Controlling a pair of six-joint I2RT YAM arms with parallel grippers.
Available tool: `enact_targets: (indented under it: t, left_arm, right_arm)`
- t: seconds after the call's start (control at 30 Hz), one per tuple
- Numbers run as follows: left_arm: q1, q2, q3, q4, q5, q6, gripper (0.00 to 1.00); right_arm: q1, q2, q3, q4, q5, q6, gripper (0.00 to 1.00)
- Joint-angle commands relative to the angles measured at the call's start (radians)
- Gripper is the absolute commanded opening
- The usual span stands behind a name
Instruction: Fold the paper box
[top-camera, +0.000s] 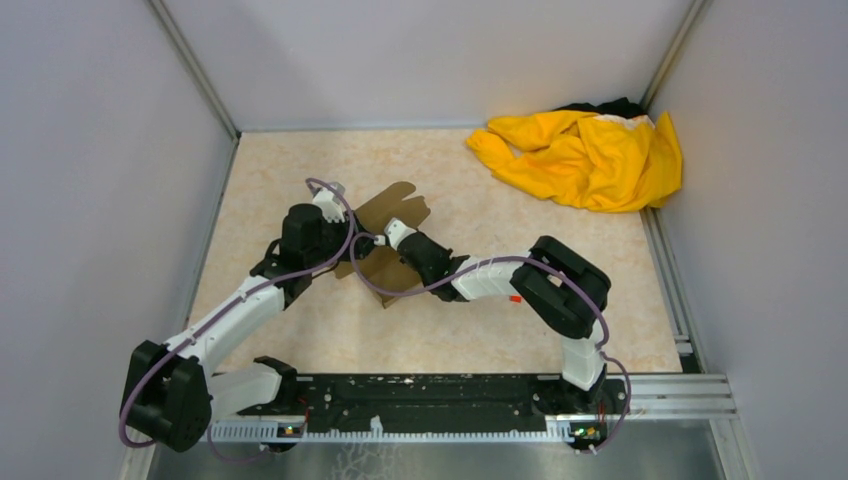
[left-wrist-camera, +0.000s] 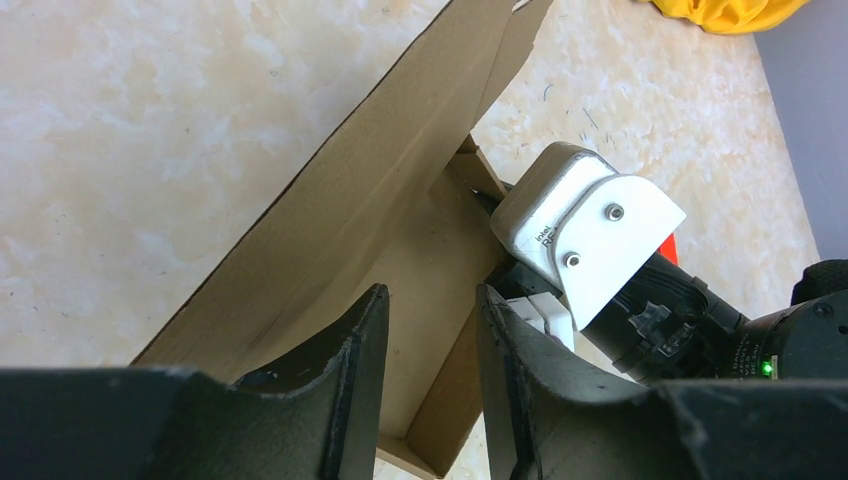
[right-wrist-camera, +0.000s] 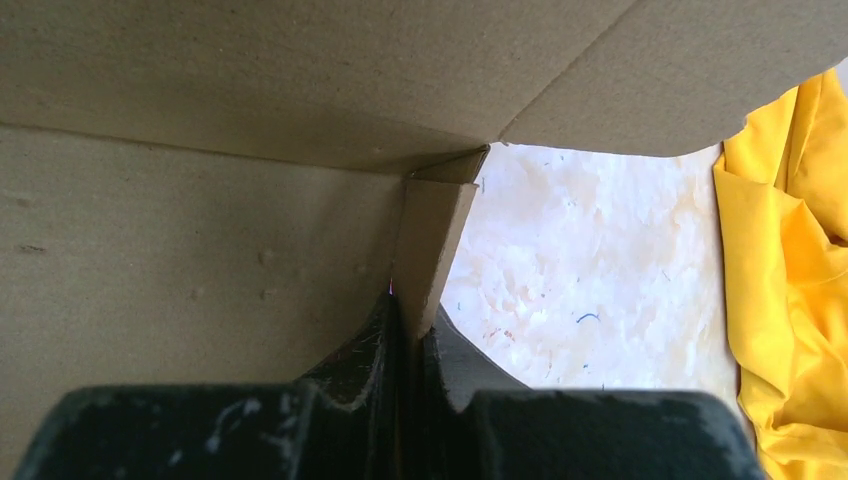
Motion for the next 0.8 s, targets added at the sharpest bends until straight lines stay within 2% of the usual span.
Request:
enact_targets:
  t: [0.0, 0.17, 0.37, 0.77]
  left_arm:
    - [-0.003, 0.005, 0.001, 0.041, 0.006, 0.006, 0.44]
    - [-0.003, 0.010, 0.007, 0.035, 0.006, 0.006, 0.44]
    - [-0.003, 0.013, 0.007, 0.031, 0.016, 0.000, 0.44]
    - [-0.003, 0.019, 0.022, 0.004, 0.007, 0.001, 0.44]
  right_arm:
    - [0.024, 0.035, -0.019, -0.018, 0.045, -0.087, 0.06]
    - [-0.029, 0.023, 0.032, -0.129, -0.121, 0.028, 0.09]
    - [-0.091, 0.007, 0.084, -0.201, -0.181, 0.117, 0.13]
    - [-0.154, -0.036, 0.166, -0.322, -0.287, 0.260, 0.37]
